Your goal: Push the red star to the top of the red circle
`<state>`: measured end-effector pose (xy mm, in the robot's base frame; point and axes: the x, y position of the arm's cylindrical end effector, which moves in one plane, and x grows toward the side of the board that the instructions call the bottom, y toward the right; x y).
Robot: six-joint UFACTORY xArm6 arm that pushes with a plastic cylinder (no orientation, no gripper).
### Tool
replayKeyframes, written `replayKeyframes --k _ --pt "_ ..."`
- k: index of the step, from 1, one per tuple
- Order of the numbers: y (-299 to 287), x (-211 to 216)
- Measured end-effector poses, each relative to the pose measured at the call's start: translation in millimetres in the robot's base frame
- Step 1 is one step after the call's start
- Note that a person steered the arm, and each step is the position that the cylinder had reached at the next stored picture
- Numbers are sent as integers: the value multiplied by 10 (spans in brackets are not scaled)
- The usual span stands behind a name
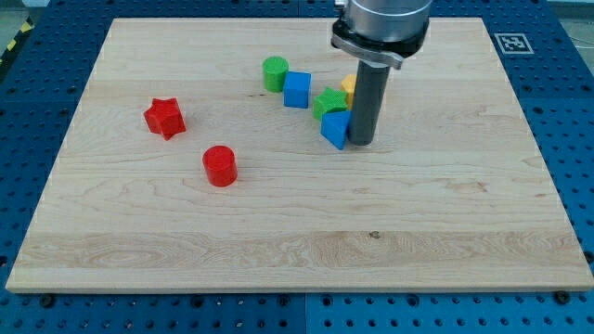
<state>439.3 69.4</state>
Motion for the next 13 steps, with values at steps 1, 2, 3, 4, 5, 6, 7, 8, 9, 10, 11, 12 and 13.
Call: replayKeyframes --k 1,2,3,4,5,6,7,8,9,10,11,12,13 --pt "-20 0" --pt "155 49" --pt "225 410" --pt "-53 652" --pt "-560 625" --pt "-1016 410" --pt "-1304 71" --pt "-1658 21" --pt "-1987 30" --pt "-2381 26" --pt "-2668 -324" --pt "-2679 -629" --pt "-2714 -609"
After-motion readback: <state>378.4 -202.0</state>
